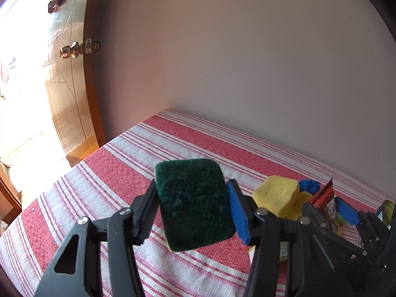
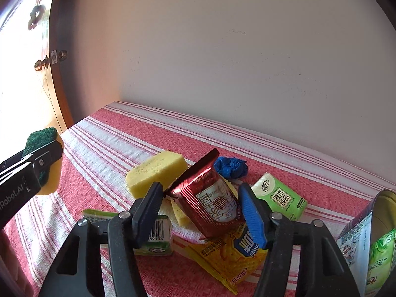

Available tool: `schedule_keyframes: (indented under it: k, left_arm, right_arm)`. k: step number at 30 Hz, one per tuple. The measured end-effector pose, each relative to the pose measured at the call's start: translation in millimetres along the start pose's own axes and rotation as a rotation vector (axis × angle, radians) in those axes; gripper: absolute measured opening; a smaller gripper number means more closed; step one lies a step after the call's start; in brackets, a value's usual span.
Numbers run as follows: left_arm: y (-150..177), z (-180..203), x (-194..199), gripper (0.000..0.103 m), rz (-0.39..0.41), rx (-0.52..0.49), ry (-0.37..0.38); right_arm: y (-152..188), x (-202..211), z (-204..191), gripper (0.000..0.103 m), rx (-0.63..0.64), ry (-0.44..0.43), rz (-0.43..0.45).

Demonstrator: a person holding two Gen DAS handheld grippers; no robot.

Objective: Organize objects
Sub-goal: 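Grasp the flat green scouring pad with the left tool while the right tool grasps the red snack bag, then carry the scouring pad and red snack bag over the silver tin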

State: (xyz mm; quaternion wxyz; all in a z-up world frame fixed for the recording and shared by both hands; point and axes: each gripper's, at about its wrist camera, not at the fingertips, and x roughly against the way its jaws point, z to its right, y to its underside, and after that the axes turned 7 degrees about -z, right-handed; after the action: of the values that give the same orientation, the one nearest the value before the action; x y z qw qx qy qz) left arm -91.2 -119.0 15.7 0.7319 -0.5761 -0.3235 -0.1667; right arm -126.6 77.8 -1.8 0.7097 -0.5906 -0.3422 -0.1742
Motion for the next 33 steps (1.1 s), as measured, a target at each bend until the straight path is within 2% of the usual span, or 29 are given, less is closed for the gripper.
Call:
schedule_keyframes:
  k: [2,4,6,9,14,17,27,33]
  left_arm:
    - [1,2,3,0.054,0.019,-0.004,-0.004]
    - [4,6,7,0.054,0.034,-0.003,-0.005]
    - [6,8,7,0.054,0.033,-0.002,-0.004]
    - [7,7,6,0.054,0.044,0.007,0.004]
    - [11,12,21,0.054,0.143,0.006,0.034]
    - [15,15,28,0.054,0.184,-0.004,0.051]
    - [36,28,49,0.054,0.204,-0.023,0.114]
    - [49,40,65,0.054,0.204,-0.023,0.161]
  right_arm:
    - [1,2,1,0.051,0.001,-0.018,0.002]
    - [2,6,3,0.045,-0.012,-0.041,0.012]
    - [3,15,8,0.044,-0.034,-0.063,0.044]
    - [4,32,13,0.043,-0.064,-0.073,0.106]
    - [8,61,21,0.043,-0.110,-0.091,0.198]
    - [12,74,30,0.043,-0.133,-0.125,0.223]
    - [38,108,50,0.043,-0.174,-0.094,0.255]
    - [55,130,57,0.043,-0.152,-0.050,0.283]
